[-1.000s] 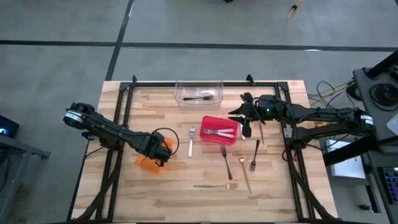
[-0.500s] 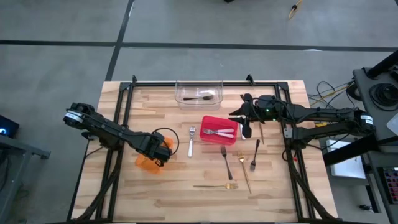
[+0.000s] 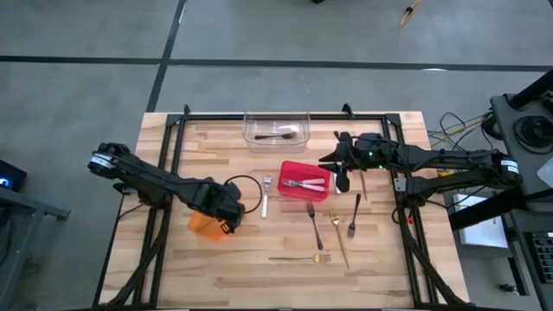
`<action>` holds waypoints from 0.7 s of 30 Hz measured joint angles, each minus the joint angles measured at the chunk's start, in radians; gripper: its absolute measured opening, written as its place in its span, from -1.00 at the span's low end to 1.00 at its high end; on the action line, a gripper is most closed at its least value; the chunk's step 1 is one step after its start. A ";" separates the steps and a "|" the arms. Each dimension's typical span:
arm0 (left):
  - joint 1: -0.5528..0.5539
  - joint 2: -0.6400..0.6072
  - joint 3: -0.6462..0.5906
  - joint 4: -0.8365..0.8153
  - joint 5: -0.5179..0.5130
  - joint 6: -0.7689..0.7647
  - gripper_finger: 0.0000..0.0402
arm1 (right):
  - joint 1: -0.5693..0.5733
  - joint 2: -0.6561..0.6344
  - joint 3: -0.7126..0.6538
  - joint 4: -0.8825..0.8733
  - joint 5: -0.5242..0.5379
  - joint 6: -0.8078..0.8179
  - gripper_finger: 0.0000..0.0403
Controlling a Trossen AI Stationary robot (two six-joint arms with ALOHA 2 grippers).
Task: Sort silverware by color (type)
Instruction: Put the black fork into the transparent bin
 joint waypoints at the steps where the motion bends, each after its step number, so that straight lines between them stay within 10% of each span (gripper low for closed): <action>1: 0.000 0.000 0.012 0.015 -0.021 0.044 -0.65 | 0.000 0.000 -0.002 -0.004 0.000 0.013 -0.61; 14: 0.028 0.000 0.037 0.478 -0.063 0.900 -0.65 | 0.061 0.000 -0.005 -0.076 -0.008 0.264 -0.61; 21: 0.121 -0.006 0.025 0.521 -0.061 1.120 -0.65 | 0.108 0.000 -0.005 -0.076 0.032 0.381 -0.61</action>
